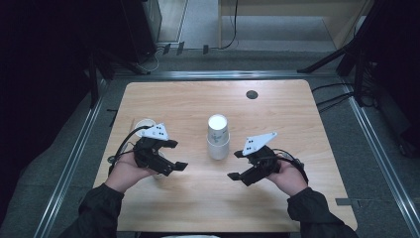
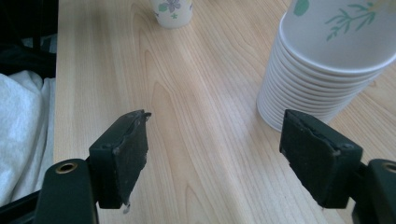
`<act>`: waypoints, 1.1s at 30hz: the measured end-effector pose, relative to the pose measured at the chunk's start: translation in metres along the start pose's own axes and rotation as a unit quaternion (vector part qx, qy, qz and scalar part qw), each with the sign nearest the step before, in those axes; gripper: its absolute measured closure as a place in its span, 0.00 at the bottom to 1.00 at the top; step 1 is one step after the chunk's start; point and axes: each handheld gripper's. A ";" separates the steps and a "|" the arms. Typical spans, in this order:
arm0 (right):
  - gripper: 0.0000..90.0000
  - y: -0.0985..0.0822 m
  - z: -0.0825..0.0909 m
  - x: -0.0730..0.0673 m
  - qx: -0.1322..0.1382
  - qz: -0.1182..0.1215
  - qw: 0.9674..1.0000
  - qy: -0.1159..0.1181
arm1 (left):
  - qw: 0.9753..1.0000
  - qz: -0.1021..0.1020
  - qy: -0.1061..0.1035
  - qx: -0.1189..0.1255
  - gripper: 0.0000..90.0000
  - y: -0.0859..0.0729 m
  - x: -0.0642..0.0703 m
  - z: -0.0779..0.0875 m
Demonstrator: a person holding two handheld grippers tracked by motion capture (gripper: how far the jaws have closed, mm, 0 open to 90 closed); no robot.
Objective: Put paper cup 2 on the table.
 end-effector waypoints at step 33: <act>0.27 -0.015 0.011 -0.016 -0.014 -0.013 1.000 -0.020 | 0.999 -0.029 -0.026 -0.008 0.14 0.020 0.028 -0.043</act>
Point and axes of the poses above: each handheld gripper's, and its own axes: z roughly backward along the jaws, y roughly out of its top, x roughly to its right, and after that the axes turned 14 degrees about z, right-handed
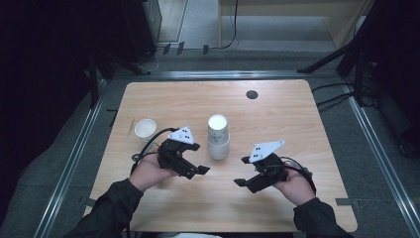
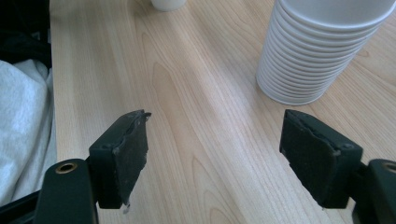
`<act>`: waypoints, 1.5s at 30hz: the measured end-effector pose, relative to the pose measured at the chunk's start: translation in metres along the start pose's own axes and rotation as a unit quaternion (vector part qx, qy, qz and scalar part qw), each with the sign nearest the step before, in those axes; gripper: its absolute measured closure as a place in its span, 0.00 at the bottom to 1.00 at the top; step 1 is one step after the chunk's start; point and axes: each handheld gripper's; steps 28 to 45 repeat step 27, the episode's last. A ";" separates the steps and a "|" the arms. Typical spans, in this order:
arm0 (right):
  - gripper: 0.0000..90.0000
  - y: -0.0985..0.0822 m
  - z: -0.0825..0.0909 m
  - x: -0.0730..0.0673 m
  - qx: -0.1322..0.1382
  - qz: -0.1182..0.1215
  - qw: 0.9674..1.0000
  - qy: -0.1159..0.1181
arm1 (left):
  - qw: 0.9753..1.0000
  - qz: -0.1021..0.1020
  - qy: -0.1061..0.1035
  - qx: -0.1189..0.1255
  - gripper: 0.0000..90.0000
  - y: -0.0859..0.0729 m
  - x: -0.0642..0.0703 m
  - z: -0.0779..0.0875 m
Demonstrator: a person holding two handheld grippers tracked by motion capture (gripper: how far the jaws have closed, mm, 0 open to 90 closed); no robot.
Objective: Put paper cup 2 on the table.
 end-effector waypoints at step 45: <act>0.26 -0.001 -0.001 -0.002 -0.008 0.002 1.000 0.002 | 1.000 -0.005 0.013 -0.007 0.14 -0.002 0.005 -0.020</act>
Point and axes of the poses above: each handheld gripper's, and its own axes: z roughly backward along the jaws, y roughly out of its top, x roughly to its right, and after that the axes turned 14 degrees about z, right-handed
